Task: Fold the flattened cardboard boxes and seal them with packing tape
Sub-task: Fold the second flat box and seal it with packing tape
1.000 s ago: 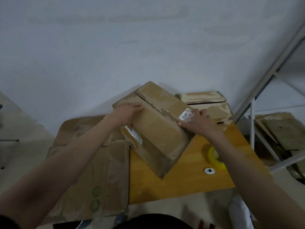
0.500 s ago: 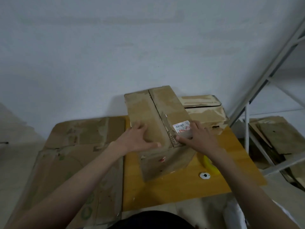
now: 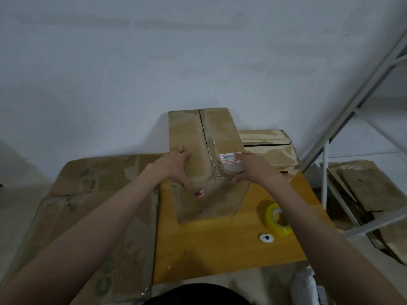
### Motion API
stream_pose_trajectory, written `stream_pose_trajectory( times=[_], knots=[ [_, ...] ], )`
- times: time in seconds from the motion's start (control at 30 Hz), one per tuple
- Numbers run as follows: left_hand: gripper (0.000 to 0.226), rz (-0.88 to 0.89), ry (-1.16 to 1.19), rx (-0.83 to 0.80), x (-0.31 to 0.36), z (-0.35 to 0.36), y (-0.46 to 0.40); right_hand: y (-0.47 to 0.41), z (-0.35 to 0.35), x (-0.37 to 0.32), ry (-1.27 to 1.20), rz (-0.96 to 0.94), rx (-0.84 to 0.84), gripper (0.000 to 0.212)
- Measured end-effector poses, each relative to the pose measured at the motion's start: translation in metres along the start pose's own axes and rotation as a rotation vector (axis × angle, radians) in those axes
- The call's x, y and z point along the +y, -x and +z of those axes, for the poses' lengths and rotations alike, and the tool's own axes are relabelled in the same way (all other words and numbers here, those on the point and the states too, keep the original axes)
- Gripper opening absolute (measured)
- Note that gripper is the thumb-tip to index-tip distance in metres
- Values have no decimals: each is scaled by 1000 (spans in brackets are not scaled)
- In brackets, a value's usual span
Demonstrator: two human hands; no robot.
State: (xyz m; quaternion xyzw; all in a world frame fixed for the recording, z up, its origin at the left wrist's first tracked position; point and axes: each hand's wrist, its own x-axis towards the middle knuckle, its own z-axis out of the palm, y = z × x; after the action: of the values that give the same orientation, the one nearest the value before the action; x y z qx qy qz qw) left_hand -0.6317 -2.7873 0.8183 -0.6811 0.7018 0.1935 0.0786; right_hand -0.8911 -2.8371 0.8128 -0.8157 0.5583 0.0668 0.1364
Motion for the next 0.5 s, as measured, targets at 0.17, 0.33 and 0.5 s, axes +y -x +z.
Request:
stream_pose_trajectory(
  times=[0.17, 0.33, 0.5],
  knots=[
    [123, -11, 16, 41, -1, -12, -21, -22, -7, -5, 35, 30, -5, 99],
    [116, 5, 65, 71, -7, -12, -30, -29, -8, -5, 6, 75, 6, 92],
    [112, 17, 8, 67, -7, -6, -26, -23, -2, -7, -113, 109, 5, 84]
  ],
)
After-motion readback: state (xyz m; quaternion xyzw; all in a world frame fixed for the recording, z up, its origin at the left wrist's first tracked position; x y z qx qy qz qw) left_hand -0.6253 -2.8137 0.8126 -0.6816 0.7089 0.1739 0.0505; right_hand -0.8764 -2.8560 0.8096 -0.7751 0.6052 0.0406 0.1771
